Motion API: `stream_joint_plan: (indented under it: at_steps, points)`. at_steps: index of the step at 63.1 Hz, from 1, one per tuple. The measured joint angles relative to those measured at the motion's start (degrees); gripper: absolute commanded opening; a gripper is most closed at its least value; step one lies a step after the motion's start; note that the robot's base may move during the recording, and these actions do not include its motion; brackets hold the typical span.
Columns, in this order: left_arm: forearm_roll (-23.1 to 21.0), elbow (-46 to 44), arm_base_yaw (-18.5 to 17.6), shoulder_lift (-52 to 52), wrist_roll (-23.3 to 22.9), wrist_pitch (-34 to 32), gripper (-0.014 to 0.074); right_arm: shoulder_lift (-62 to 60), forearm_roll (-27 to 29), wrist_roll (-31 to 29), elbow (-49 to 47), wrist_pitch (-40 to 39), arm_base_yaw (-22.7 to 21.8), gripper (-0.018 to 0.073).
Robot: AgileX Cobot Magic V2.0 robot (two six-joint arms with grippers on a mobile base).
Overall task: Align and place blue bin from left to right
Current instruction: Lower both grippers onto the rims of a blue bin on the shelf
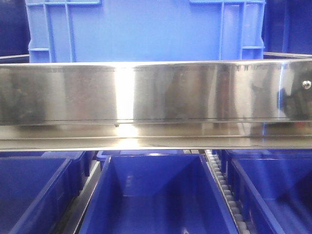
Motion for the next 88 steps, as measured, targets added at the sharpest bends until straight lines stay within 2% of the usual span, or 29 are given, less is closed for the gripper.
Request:
stream_joint_plan:
  at_steps: [47, 54, 58, 62, 65, 75, 80, 82, 88]
  points:
    - [0.0, 0.0, 0.0, 0.0, 0.0, -1.6, -0.0012, 0.0, 0.0, 0.0, 0.0, -1.3, 0.0, -0.0070]
    - [0.0, 0.0, 0.0, 0.0, 0.0, -2.5, -0.0012, 0.0, 3.4, 0.0, 0.0, -4.7, 0.0, -0.0070]
    - [0.0, 0.0, 0.0, 0.0, 0.0, -3.3, -0.0008, 0.0, 4.5, 0.0, -1.3, -3.9, 0.0, -0.0062]
    - [0.0, -0.4, 0.0, 0.0, 0.0, -3.0, 0.0024, -0.1, 4.9, 0.0, -4.2, -1.1, 0.0, -0.0014]
    - [0.0, -1.7, 0.0, 0.0, 0.0, -1.8, 0.0063, -0.1, 5.2, 0.0, -7.7, 1.9, 0.0, 0.0067]
    - [1.4, -11.1, 0.0, -0.1, 0.1, 6.0, 0.0300, 0.3, 5.5, 0.0, -18.5, 10.2, 0.0, 0.0405]
    - [2.2, -16.4, 0.0, 0.3, 0.1, 9.6, 0.0386, 1.7, 5.5, 0.0, -22.4, 11.7, 0.0, 0.0554]
    - [2.4, -18.6, 0.0, 0.7, 0.1, 10.4, 0.0414, 2.3, 5.5, 0.0, -23.5, 11.9, 0.0, 0.0577]
    - [2.6, -23.6, -0.2, 2.2, 0.1, 11.3, 0.0459, 4.6, 5.6, 0.0, -25.8, 12.1, 0.1, 0.0559]
